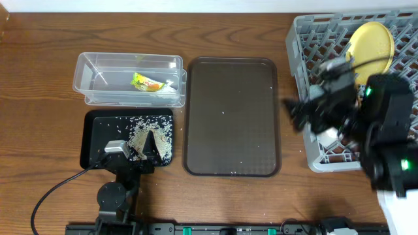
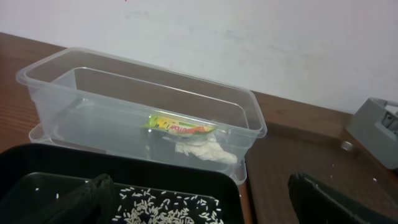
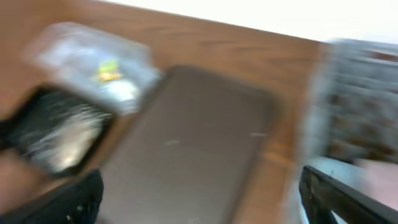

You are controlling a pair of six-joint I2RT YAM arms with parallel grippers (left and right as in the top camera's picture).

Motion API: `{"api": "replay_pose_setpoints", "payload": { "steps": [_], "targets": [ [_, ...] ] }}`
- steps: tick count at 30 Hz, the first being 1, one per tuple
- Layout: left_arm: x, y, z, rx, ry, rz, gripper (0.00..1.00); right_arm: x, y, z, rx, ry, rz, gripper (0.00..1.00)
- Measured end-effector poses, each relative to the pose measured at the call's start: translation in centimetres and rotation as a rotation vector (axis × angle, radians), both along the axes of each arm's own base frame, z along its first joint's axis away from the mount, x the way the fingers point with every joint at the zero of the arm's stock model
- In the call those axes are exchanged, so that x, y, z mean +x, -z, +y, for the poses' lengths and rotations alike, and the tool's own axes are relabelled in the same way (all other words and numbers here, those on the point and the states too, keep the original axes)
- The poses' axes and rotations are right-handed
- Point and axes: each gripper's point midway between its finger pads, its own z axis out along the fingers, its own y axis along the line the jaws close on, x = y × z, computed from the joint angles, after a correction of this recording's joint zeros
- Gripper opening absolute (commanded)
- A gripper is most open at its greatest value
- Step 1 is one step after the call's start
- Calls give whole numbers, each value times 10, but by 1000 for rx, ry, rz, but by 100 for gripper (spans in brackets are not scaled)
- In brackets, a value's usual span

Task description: Sort waste into correct bins and load items into the dishwasher rack

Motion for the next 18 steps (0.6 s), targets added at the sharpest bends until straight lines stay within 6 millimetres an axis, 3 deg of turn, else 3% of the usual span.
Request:
{"api": "replay_pose_setpoints", "payload": {
  "steps": [3, 7, 12, 18],
  "targets": [
    [0, 0, 0, 0, 0, 0, 92, -30, -15, 25, 52, -104, -20, 99],
    [0, 0, 0, 0, 0, 0, 91, -52, -27, 35, 90, -160, -40, 99],
    [0, 0, 0, 0, 0, 0, 92, -75, -8, 27, 65, -142, 61, 99],
    [0, 0, 0, 0, 0, 0, 91, -86, 7, 6, -16, -54, 105, 99]
  ]
}}
